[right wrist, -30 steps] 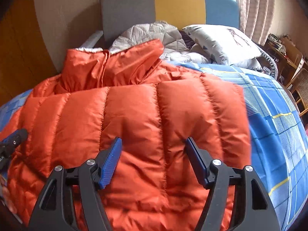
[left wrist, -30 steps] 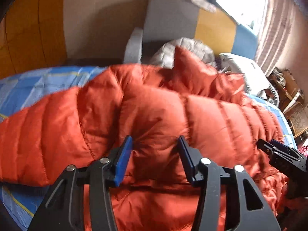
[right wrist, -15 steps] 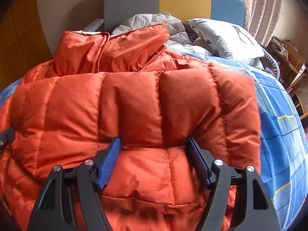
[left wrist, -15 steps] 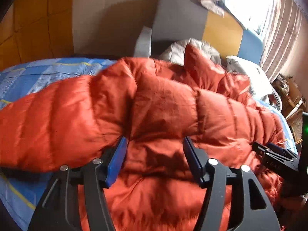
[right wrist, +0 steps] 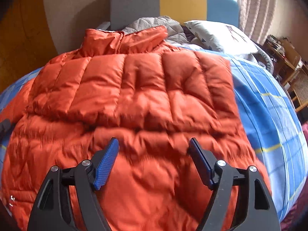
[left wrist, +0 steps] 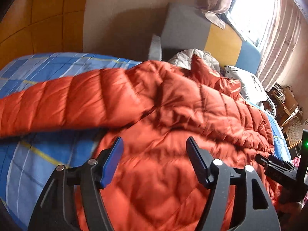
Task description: Fold large clothes
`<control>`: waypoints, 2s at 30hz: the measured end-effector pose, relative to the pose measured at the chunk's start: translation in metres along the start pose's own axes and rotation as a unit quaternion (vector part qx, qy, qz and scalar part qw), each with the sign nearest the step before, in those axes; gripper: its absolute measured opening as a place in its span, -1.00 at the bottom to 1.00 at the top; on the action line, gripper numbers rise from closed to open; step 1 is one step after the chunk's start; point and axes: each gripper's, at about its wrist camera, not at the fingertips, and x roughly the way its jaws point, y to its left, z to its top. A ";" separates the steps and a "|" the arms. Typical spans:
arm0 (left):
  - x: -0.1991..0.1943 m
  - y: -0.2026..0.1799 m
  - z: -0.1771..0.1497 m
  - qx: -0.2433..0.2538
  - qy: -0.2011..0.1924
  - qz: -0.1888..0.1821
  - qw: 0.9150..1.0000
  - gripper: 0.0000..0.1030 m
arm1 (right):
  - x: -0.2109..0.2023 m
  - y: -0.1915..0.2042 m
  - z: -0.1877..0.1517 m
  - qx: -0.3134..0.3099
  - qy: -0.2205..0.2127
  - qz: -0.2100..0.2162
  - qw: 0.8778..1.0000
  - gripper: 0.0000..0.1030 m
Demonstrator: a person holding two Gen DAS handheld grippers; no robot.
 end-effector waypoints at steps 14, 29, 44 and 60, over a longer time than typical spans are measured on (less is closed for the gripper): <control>-0.040 0.160 -0.031 -0.121 0.003 0.070 0.990 0.37 | -0.020 0.004 -0.036 0.009 -0.013 -0.015 1.000 0.46; -0.029 0.258 -0.008 -0.229 -0.004 0.105 0.968 0.38 | -0.009 0.012 -0.040 -0.008 -0.007 -0.039 0.999 0.46; -0.013 0.251 0.019 -0.204 -0.031 0.106 0.973 -0.95 | 0.001 0.017 -0.038 -0.017 0.001 -0.048 0.999 0.47; -0.009 0.061 0.050 0.029 -0.046 0.010 0.998 -0.97 | 0.001 0.013 -0.035 -0.004 0.010 -0.039 0.999 0.47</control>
